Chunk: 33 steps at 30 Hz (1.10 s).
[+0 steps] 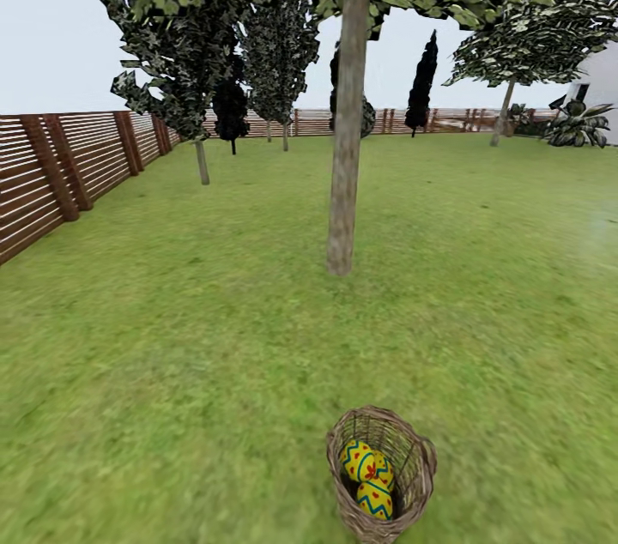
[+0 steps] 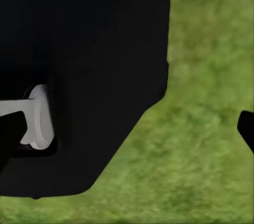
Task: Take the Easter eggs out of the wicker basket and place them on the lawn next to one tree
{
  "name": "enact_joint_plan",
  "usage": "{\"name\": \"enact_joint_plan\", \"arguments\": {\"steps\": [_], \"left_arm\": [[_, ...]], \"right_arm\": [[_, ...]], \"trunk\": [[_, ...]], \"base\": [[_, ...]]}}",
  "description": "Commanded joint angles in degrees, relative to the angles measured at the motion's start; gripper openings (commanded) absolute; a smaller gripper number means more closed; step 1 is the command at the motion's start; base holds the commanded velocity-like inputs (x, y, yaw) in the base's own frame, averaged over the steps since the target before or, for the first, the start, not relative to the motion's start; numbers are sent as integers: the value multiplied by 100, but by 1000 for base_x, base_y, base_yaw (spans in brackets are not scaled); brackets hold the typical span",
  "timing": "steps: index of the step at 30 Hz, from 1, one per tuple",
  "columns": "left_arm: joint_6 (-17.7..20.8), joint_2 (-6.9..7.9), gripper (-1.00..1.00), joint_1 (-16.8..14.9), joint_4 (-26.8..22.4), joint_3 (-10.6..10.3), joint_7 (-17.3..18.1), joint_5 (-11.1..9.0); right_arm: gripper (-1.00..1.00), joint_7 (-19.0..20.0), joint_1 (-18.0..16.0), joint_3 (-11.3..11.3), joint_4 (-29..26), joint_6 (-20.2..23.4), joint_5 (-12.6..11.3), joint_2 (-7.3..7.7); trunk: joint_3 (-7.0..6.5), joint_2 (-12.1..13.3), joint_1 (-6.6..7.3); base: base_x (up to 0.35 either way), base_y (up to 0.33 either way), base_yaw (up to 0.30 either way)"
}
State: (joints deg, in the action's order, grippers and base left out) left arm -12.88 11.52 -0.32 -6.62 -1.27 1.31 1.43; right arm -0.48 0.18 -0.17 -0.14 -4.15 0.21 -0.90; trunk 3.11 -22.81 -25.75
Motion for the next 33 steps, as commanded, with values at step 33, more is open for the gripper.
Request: {"name": "enact_joint_plan", "arguments": {"steps": [33], "left_arm": [[-22, 10, 100, -3, -2, -14, 1, 15]], "right_arm": [[100, -5, 5, 8, -3, -20, 1, 2]], "trunk": [[11, -11, -4]], "base": [[27, 99, 0]]}}
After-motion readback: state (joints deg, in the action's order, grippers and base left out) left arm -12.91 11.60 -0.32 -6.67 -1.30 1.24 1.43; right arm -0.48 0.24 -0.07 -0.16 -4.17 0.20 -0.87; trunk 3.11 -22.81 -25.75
